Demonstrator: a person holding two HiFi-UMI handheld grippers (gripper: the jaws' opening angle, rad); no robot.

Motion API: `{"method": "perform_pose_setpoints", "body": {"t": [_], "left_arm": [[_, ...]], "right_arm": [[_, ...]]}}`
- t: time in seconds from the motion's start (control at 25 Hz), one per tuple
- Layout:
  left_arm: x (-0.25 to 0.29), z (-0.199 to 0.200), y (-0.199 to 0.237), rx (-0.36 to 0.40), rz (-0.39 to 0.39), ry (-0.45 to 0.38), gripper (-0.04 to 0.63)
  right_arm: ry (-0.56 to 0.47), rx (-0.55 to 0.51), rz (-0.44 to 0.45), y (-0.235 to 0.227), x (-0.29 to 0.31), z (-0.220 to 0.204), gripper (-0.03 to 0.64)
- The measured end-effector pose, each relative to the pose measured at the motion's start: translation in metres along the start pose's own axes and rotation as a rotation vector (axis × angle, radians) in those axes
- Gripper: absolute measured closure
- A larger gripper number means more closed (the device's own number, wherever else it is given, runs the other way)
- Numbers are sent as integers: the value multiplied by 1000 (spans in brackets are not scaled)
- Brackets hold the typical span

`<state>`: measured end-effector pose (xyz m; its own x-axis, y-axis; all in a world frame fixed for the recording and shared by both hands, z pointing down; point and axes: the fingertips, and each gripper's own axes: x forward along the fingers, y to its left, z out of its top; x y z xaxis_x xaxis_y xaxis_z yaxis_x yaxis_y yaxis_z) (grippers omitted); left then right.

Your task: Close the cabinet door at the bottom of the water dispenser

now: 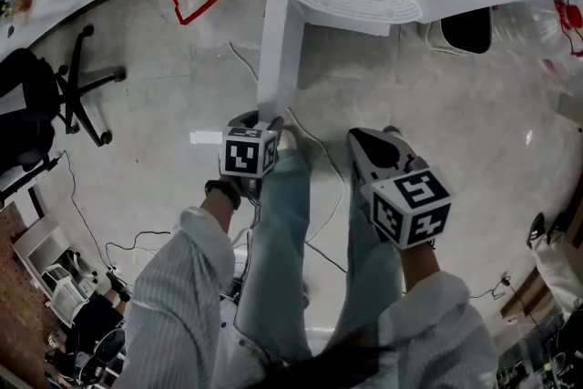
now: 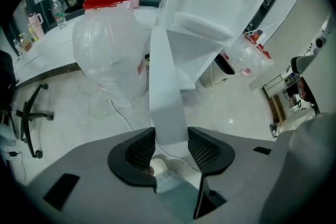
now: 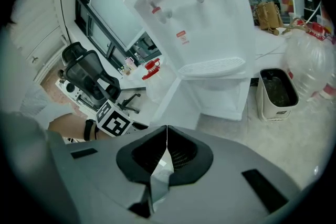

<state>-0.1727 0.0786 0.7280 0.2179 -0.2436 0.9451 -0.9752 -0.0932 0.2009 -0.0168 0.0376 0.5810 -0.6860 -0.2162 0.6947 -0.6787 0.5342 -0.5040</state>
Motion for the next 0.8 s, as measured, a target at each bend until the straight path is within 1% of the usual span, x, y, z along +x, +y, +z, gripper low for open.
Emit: {"method": "perform_pose_setpoints", "body": {"t": [0.12,0.32,0.52,0.6,0.8], "left_arm": [[7,4,-22,-17,-9,8,390],[20,10,-59,-69,-21,24,379],[31,25,-93,-112,-50,44,365],[36,31,-105,-132,-55,44,360],[47,44,-131,-151,-47,25,354]], "right_arm": [[8,0,-9,-20,-14,-6,603],[20,16,-19,-47,-40,-16,603],[3,40,-37,-77,-61,-12,602],[-5,47,-47,-90,-68,-10,603],[-12,58,-62,-119,-84,-6,603]]}}
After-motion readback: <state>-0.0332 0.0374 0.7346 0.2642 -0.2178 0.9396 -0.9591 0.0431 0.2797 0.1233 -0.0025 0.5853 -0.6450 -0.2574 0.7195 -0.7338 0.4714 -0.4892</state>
